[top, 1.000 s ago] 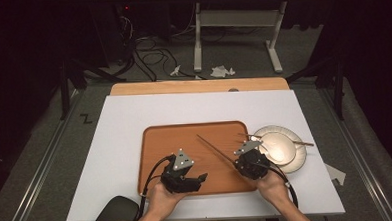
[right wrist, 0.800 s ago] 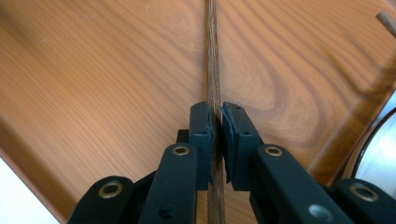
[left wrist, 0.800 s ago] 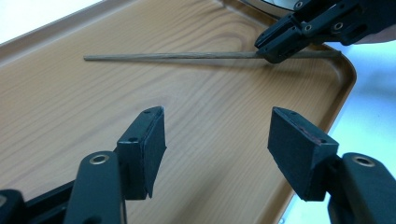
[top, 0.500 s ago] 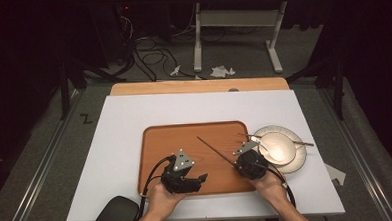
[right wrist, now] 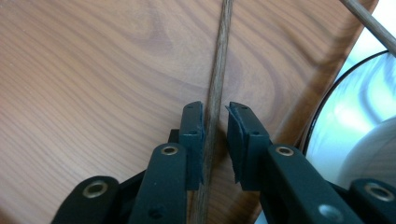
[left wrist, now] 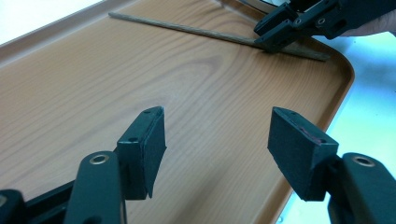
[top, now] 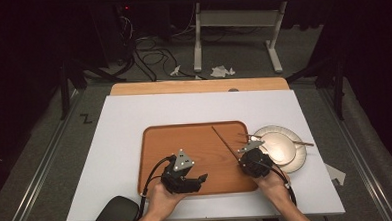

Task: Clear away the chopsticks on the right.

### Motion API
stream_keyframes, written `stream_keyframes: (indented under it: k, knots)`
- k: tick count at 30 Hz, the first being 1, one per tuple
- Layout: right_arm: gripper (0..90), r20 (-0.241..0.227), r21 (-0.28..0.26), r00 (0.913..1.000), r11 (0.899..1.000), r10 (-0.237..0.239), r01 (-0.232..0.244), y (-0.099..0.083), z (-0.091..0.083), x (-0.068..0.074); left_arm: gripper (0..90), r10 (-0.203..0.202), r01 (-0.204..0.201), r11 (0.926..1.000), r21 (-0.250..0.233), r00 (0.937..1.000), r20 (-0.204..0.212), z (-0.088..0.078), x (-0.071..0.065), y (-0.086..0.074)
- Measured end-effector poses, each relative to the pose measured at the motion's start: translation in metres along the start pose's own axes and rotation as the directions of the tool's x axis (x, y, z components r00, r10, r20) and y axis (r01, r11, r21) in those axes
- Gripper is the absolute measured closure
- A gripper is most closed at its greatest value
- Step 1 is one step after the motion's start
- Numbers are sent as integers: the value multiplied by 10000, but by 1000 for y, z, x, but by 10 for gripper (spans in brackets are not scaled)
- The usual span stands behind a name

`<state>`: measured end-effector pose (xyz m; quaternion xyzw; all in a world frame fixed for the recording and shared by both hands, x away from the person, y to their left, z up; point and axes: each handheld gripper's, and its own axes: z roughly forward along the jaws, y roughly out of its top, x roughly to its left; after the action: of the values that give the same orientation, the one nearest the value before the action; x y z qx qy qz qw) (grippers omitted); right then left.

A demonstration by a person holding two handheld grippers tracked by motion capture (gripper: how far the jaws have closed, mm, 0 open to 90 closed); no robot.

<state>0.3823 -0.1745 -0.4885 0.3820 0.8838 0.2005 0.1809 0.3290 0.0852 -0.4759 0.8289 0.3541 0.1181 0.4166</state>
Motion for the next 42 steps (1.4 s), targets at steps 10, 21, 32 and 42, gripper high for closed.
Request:
stream_keyframes:
  k: [10,21,32,42]
  knots:
    - [671,-413,-814,9989,9965,-217,183,-3,-18,2,367,42,-42,10000,55,10000,-5,1,-1,0]
    - [603,-1360,-2406,9886,9702,-639,296,-6,-54,-14,368,40,-40,9999,94,10000,-20,2,0,0]
    - [600,-1313,-2902,9913,9565,-98,-290,-10,-72,-38,365,-31,31,10000,59,10000,1,2,1,0]
    - [604,-732,-3276,9950,9407,677,-881,-21,-96,-78,365,-36,36,9999,125,10000,-45,2,1,0]
